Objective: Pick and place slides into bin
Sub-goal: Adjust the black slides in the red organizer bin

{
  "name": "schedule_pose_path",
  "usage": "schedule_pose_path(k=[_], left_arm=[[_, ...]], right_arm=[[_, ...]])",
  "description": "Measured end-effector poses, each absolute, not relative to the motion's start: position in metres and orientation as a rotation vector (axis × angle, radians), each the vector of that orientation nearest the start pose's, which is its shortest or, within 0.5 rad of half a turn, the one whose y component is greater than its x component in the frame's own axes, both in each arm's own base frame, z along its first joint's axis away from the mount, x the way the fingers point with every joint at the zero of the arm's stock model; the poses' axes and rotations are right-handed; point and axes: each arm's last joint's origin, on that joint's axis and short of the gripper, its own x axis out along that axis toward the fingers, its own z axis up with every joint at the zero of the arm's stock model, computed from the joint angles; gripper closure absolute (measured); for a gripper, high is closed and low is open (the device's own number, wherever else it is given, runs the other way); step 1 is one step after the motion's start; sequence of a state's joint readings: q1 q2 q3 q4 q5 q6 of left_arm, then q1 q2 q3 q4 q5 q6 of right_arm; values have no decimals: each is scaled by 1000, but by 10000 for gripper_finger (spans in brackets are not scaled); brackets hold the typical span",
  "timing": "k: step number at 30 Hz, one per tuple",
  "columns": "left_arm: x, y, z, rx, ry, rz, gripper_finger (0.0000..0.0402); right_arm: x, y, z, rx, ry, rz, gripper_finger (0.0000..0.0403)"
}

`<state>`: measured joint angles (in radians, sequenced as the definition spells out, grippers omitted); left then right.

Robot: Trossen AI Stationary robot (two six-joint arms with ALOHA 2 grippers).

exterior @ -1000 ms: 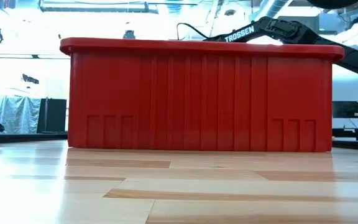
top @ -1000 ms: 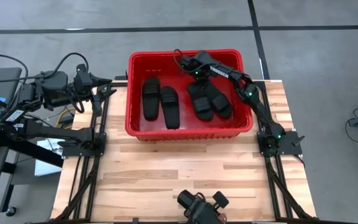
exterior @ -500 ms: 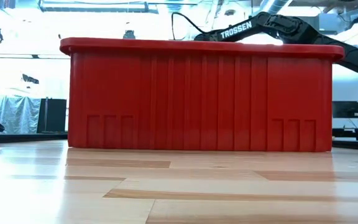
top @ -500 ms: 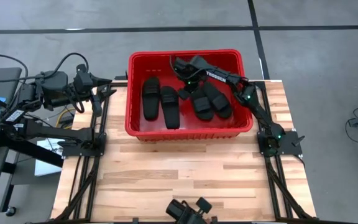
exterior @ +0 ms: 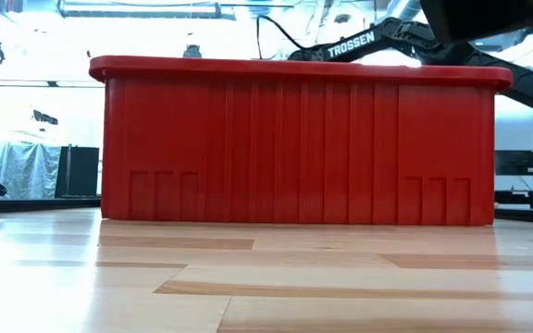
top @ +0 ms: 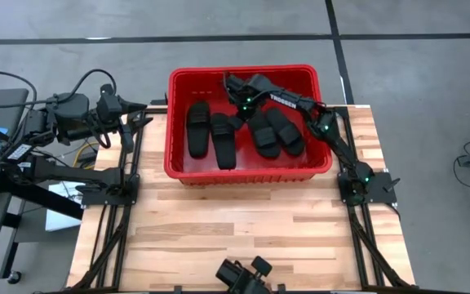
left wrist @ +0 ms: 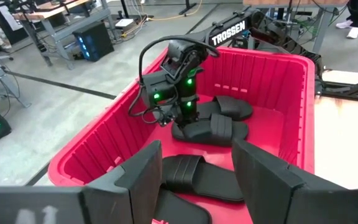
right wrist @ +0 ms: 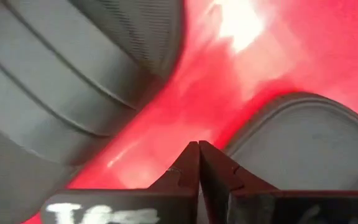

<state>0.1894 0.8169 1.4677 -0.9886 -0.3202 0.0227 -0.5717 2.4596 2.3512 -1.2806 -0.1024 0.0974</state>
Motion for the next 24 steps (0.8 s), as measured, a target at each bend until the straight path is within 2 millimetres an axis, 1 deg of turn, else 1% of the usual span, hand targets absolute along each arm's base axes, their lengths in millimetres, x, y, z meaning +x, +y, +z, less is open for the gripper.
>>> schedule_pose_path(k=[4, 5, 7, 9, 12, 14, 21, 24], left_arm=[[85, 25, 461, 44, 341, 501, 214], [85, 25, 461, 44, 338, 501, 214], [85, 26, 462, 43, 331, 502, 214], [85, 26, 462, 43, 331, 501, 214], [85, 26, 462, 43, 331, 501, 214], [85, 26, 462, 42, 331, 502, 214], [85, 26, 462, 33, 329, 504, 214], [85, 26, 462, 26, 327, 504, 214]], right_arm=[[414, -266, 200, 553, 1340, -454, 403], [412, -266, 198, 549, 1366, -441, 403], [418, -263, 189, 516, 1384, -428, 403], [416, -259, 182, 526, 1435, -414, 403], [422, -258, 185, 499, 1394, -416, 403], [421, -260, 185, 498, 1388, -432, 403], [409, -268, 184, 448, 1477, -547, 403], [407, -271, 184, 436, 1481, -602, 403]])
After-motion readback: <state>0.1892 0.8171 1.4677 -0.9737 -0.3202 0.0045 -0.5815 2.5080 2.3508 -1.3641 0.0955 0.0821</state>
